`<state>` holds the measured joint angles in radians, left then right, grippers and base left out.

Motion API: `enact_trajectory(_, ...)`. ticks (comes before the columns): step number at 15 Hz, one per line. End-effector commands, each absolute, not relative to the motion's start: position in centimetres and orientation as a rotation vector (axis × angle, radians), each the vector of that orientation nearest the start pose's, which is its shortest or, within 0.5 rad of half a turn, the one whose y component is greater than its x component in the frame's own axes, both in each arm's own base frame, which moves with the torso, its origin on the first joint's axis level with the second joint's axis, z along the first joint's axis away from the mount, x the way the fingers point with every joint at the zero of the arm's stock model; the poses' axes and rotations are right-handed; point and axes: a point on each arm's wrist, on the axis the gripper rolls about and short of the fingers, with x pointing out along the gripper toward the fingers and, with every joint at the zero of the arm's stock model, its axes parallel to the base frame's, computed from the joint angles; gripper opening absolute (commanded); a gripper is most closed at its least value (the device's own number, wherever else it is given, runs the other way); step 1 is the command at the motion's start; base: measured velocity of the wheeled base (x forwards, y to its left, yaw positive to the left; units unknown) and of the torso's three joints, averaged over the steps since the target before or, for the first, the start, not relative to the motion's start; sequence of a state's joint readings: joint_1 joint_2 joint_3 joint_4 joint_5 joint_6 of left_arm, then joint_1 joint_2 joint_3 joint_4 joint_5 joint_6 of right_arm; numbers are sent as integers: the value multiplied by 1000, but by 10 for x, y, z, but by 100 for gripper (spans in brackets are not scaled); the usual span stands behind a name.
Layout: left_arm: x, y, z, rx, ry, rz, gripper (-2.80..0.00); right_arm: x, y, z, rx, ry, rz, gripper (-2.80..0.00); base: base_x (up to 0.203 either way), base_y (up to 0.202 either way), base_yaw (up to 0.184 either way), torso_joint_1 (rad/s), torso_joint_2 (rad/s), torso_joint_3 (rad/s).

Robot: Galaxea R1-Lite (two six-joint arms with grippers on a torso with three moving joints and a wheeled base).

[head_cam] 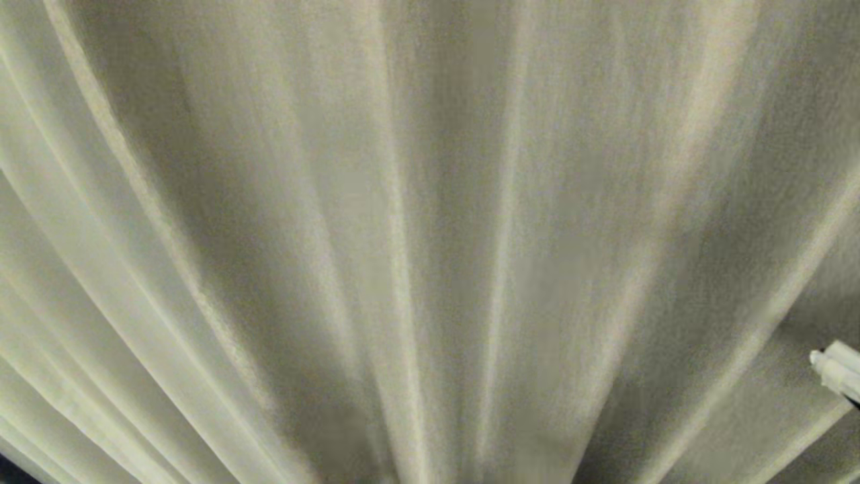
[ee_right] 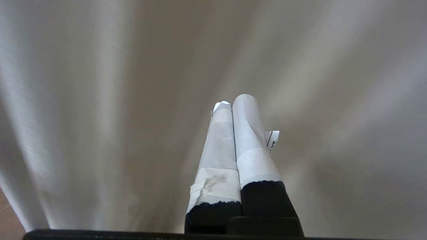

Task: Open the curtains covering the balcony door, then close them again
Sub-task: Close the outer curtains on both sides

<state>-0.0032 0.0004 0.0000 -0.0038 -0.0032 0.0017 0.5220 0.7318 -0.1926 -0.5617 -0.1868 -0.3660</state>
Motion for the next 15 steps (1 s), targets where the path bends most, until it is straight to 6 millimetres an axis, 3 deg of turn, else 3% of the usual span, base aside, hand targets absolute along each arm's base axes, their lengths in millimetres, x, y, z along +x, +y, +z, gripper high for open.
enact_trajectory(1,-23,0,76,2,-5,-6,-280,54,20,159,-304,-34,243,-280,0,0,0,0,0,0)
enact_trajectory(5,-23,0,76,2,-5,-6,-280,46,8,123,-171,118,100,-280,0,0,0,0,0,0)
enact_trajectory(8,-23,0,76,2,-5,-6,-280,28,1,105,-117,214,35,-280,0,0,0,0,0,0)
enact_trajectory(15,-23,0,76,2,-5,-6,-280,-4,0,83,-101,195,-5,-280,0,0,0,0,0,0)
